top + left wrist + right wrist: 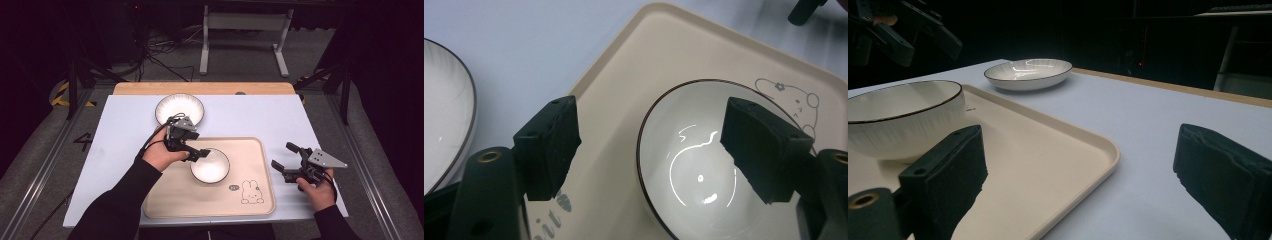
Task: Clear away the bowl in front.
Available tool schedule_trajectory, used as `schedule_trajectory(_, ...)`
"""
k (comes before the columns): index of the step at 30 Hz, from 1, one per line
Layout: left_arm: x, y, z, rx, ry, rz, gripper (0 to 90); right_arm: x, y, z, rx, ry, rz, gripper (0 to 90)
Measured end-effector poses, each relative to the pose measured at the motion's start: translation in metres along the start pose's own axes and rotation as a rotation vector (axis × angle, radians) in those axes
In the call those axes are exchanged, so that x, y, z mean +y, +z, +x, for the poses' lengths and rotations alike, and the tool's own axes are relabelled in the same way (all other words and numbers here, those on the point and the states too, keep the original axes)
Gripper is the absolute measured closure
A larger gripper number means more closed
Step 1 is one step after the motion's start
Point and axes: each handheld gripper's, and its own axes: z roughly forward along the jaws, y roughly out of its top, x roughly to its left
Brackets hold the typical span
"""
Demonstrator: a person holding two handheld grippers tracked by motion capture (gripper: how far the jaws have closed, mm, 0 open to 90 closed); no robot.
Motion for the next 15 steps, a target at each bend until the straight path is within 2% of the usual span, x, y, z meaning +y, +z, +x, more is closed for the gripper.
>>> schedule_trajectory(10, -0.018, -0.02, -0.005, 0.003, 0.002, -0.037, 15.7, 0.0, 0.0, 0.0, -0.001, 0.001, 0.005, 6.7)
schedule_trajectory(15, -0.032, -0.031, -0.006, 0.019, 0.012, -0.051, 13.3, 0.0, 0.001, 0.0, -0.001, 0.0, 0.007, 6.7)
